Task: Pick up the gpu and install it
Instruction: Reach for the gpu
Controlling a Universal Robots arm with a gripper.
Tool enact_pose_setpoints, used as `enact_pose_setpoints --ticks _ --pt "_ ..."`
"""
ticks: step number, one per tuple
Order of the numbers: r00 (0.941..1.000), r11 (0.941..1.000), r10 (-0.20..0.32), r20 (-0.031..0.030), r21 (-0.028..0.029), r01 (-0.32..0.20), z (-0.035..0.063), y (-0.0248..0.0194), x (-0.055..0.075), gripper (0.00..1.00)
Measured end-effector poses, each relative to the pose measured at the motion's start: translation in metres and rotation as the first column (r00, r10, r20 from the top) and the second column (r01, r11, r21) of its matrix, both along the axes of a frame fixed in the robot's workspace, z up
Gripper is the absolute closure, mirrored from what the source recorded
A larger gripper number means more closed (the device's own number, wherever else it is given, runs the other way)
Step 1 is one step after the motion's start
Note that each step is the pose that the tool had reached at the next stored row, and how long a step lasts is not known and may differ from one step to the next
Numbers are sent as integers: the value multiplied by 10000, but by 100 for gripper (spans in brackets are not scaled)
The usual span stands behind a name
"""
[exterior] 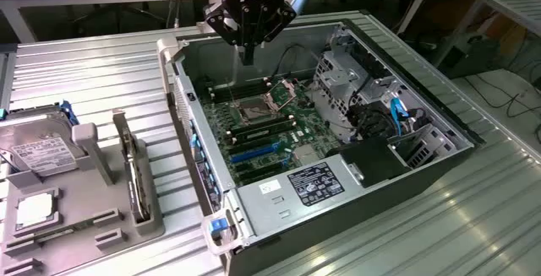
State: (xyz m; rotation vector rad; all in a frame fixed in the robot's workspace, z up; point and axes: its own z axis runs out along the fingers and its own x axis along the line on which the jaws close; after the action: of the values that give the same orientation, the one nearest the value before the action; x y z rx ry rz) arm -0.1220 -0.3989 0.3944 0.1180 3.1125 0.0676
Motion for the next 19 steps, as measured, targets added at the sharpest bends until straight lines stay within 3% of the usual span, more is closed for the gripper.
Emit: enact_pose_setpoints --ticks 19 --pt "10000 10000 0 -16 -23 0 -37 -23 -159 89"
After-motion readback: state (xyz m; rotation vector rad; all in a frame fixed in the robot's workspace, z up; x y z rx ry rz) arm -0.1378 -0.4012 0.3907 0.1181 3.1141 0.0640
